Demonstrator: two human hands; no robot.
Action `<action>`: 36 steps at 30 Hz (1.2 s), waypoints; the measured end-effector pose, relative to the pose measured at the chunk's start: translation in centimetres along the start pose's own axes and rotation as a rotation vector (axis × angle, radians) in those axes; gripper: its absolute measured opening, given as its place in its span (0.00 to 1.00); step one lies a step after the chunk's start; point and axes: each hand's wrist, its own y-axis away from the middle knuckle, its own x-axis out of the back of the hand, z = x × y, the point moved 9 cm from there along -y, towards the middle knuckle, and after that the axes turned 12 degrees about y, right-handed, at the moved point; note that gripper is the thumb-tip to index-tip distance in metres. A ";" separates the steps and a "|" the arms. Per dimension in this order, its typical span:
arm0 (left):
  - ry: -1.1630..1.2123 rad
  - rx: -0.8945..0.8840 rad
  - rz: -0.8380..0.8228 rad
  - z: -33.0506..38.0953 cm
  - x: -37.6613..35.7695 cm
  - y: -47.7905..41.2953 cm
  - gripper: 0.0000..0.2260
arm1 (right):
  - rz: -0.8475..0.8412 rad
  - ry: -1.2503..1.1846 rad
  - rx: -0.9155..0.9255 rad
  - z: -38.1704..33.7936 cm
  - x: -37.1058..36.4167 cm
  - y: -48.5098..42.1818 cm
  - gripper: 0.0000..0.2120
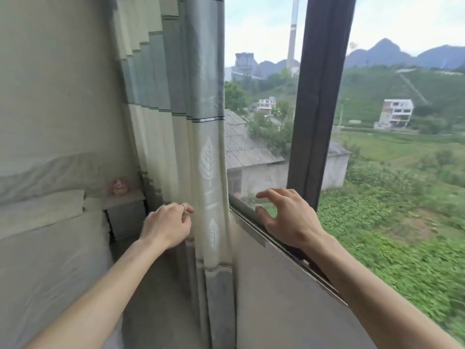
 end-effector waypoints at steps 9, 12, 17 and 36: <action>0.127 0.154 0.157 -3.1 3.1 -9.6 0.12 | 0.060 -0.223 0.101 0.5 -4.6 -14.9 0.19; 0.195 0.168 0.254 -3.2 4.4 -12.6 0.11 | 0.074 -0.304 0.094 1.5 -6.2 -18.5 0.19; 0.281 0.137 0.367 -2.5 5.8 -17.8 0.12 | 0.109 -0.459 0.061 2.3 -9.3 -24.7 0.22; 0.546 0.095 0.672 -13.2 0.6 -43.9 0.22 | 0.179 -0.796 -0.107 -5.7 -26.3 -51.3 0.24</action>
